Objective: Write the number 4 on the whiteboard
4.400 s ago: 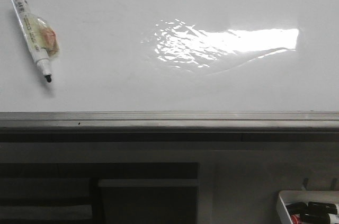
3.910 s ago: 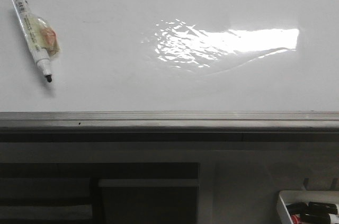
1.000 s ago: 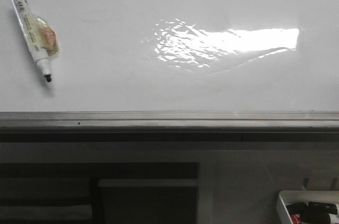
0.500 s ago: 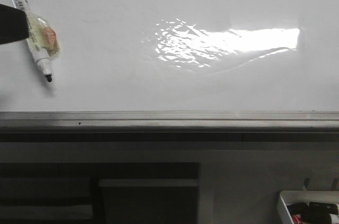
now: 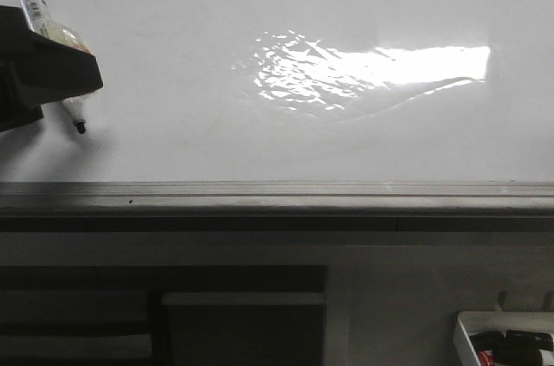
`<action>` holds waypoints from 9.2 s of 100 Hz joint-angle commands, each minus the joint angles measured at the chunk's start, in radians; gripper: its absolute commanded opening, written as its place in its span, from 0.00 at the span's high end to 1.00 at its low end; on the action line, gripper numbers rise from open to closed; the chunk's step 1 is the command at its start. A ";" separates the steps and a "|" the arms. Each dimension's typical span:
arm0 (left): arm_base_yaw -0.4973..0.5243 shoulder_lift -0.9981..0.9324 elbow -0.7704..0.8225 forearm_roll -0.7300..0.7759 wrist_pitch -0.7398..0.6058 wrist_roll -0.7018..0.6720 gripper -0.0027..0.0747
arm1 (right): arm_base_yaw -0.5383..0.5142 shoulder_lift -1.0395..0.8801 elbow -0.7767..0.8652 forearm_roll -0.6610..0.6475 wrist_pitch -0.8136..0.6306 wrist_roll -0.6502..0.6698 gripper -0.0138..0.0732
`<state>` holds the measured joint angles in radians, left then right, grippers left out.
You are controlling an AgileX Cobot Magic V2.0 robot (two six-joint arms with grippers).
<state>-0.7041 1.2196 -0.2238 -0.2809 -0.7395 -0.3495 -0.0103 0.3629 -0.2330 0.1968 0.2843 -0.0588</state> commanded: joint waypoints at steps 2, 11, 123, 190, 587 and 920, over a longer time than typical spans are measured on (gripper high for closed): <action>-0.009 0.020 -0.027 -0.012 -0.119 -0.019 0.40 | 0.000 0.014 -0.034 0.002 -0.076 -0.007 0.91; -0.009 0.046 -0.034 -0.012 -0.121 -0.023 0.40 | 0.000 0.014 -0.034 0.002 -0.077 -0.007 0.91; -0.009 0.096 -0.036 0.616 -0.143 0.479 0.99 | 0.646 0.353 -0.392 0.080 0.083 -0.007 0.43; -0.009 0.096 -0.036 0.733 -0.221 0.684 0.99 | 0.831 0.628 -0.570 0.083 0.042 -0.163 0.22; -0.009 -0.475 0.124 0.201 0.006 0.685 0.45 | 0.671 0.914 -0.647 0.184 0.086 -0.239 0.91; 0.146 -0.132 -0.399 -0.097 0.888 0.230 0.51 | 0.670 0.741 -0.810 0.108 0.354 -0.308 0.46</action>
<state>-0.5781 1.1509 -0.5900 -0.4145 0.1789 -0.1198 0.6713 1.1310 -1.0253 0.3172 0.6880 -0.3614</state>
